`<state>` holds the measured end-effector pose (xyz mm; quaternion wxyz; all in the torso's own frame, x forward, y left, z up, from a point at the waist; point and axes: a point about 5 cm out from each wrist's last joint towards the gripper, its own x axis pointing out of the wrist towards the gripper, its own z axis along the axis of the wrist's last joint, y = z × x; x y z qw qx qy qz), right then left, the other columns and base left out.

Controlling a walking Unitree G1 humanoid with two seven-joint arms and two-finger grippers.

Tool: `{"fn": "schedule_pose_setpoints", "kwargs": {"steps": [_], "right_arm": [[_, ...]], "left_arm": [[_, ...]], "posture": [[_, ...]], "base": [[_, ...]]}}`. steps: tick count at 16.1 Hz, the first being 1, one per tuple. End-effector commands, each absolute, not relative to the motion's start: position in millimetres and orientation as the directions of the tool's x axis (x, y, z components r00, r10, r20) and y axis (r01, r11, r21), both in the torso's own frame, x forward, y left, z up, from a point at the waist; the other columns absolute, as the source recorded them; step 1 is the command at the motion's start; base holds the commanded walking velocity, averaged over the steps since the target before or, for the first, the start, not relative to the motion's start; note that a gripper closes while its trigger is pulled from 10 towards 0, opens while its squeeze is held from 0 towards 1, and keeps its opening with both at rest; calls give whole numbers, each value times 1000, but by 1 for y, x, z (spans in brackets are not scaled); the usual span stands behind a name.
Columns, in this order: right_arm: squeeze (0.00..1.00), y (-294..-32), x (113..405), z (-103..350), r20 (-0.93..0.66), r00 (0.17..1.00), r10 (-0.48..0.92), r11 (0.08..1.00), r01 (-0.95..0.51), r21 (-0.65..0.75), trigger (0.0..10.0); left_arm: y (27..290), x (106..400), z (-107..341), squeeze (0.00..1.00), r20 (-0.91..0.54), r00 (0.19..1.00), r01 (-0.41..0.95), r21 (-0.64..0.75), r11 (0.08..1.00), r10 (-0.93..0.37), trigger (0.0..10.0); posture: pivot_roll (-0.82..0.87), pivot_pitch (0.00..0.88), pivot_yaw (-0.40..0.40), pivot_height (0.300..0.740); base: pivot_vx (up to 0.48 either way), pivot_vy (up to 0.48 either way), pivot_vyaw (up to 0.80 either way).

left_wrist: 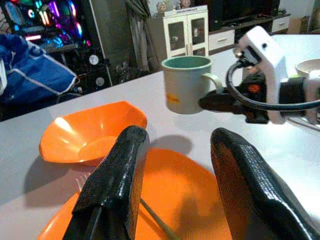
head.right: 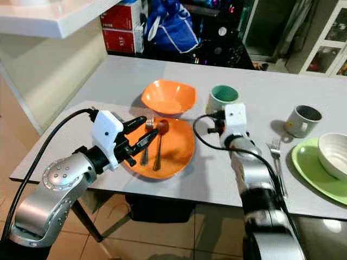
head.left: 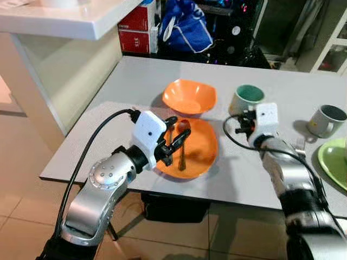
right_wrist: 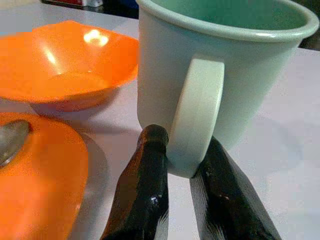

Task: Setting the table

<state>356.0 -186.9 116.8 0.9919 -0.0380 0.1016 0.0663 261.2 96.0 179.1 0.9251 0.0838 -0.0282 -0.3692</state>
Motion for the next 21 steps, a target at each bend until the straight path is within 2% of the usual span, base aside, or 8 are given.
{"fn": "schedule_pose_setpoints", "kwargs": {"steps": [1,9,21], "right_arm": [[0,-188,364,118,-202,971,132,988,-146,-57,10000],[0,-187,367,93,-293,952,90,982,-134,-133,10000],[0,-187,367,93,-293,952,90,982,-134,-133,10000]], "left_arm": [[94,258,180,0,-19,716,689,180,702,-698,10000],[96,250,179,0,-46,718,690,176,702,-695,10000],[96,250,179,0,-46,718,690,176,702,-695,10000]], "posture": [[3,6,-45,740],[29,34,-52,740],[29,34,-52,740]], "base": [[0,0,0],[0,0,0],[0,0,0]]}}
